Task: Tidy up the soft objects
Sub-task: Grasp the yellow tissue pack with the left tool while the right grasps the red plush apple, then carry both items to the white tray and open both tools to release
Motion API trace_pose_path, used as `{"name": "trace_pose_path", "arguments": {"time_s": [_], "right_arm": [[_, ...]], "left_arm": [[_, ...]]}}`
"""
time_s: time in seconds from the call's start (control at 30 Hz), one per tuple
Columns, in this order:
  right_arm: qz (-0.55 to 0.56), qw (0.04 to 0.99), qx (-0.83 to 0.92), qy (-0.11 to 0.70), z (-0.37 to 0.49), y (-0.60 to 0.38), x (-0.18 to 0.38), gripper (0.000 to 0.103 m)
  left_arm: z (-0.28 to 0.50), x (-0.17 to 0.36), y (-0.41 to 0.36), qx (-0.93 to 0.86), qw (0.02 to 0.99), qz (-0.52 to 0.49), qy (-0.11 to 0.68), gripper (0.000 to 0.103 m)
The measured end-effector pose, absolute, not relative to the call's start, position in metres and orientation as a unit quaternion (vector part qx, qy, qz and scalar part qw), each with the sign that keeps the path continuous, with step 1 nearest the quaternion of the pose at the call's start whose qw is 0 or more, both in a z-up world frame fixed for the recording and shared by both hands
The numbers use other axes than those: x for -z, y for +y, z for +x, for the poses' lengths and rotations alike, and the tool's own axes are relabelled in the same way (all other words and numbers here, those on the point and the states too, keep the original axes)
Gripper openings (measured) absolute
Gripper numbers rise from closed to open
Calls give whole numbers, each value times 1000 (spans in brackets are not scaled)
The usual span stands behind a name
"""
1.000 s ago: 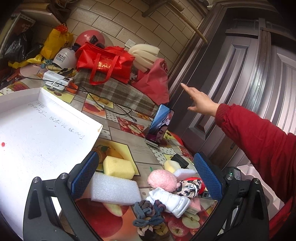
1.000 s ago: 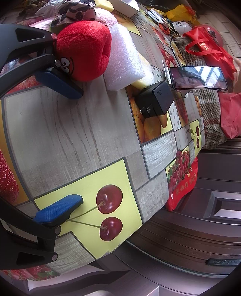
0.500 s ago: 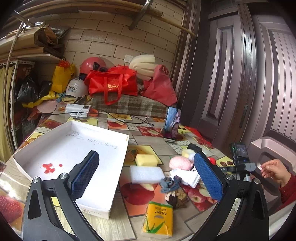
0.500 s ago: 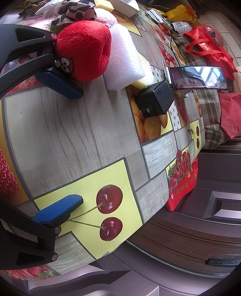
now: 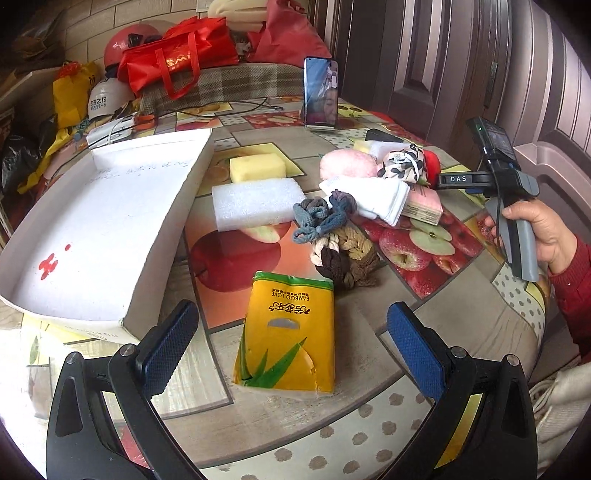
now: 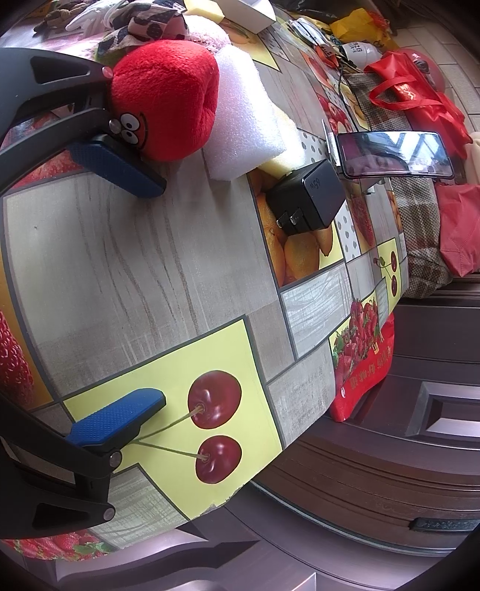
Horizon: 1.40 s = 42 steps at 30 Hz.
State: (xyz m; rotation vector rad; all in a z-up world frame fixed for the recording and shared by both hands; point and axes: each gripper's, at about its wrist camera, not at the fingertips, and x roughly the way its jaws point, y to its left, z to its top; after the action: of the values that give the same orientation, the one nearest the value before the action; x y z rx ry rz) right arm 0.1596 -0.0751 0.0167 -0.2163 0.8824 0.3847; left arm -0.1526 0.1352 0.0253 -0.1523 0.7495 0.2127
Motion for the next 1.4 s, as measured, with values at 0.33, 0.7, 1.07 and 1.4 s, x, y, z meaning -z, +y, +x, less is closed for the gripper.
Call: {"name": "trace_pose_path", "arguments": {"time_s": [0.33,0.7,1.07,1.4], "right_arm": [[-80,883,-361,289,121,-107,-63,103],[-14,820,-424,384,143,-56,-46,89],[4,781,-458,425,141,-38,-28,62],[12,837,-439,328,120,-78,-63,57]], "left_arm": [[-151,-24,141,-97,912,-66,394,103],[-136,-23,132,-68,905,-45,418,94],[-125,-7,128,-65,890,-33,450,57],[-143,-52,126,-59,931,-47,356,48]]}}
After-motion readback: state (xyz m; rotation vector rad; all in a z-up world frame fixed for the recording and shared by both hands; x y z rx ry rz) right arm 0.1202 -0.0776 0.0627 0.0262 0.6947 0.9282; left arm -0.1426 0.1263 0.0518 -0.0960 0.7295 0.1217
